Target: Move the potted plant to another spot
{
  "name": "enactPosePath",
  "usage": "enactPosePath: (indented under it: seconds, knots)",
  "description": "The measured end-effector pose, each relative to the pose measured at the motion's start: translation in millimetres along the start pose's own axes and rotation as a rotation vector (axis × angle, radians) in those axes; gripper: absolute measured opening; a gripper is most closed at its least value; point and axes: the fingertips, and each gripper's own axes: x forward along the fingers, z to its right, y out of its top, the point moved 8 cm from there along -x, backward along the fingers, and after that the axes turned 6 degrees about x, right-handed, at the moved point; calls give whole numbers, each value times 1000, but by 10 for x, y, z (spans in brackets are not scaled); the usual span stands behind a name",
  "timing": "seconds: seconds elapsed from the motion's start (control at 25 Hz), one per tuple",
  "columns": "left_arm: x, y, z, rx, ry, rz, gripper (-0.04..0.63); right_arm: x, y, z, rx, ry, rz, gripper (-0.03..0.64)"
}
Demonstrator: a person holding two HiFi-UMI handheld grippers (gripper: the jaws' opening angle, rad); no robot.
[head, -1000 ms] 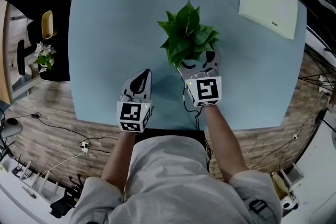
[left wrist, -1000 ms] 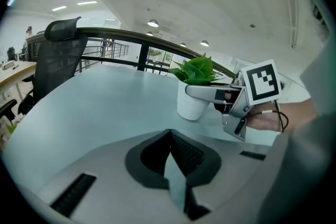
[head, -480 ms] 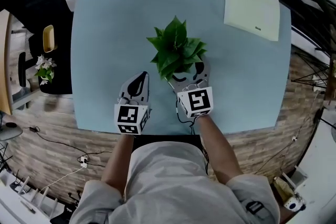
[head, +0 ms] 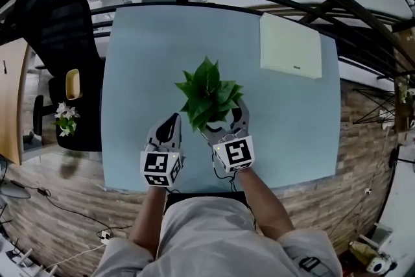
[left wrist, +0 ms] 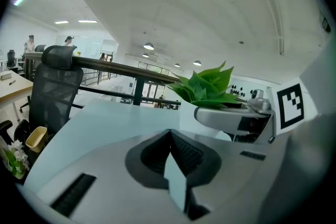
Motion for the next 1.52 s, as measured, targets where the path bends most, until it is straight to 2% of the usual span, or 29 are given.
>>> enactPosePath:
  seconds: [0.4,0.68,0.92,1.2,1.52]
  knots:
    - [-92,596,-101,73,-50,99,12,-62,519,-107,-12,-28,107,525]
    - [-205,746,-122,93,-95,123,12,-177,657,-180,28,-63,134,525]
    - [-204,820,37,125,-132,135,12,-400,766,-153,19,-92,164,525]
    - [-192,767,284,133,-129,102,12,-590,836,-100,31,-58,181,525]
    - [-195,726,886,165,-149,89,12,-1083,864,190,26,-47,206,525]
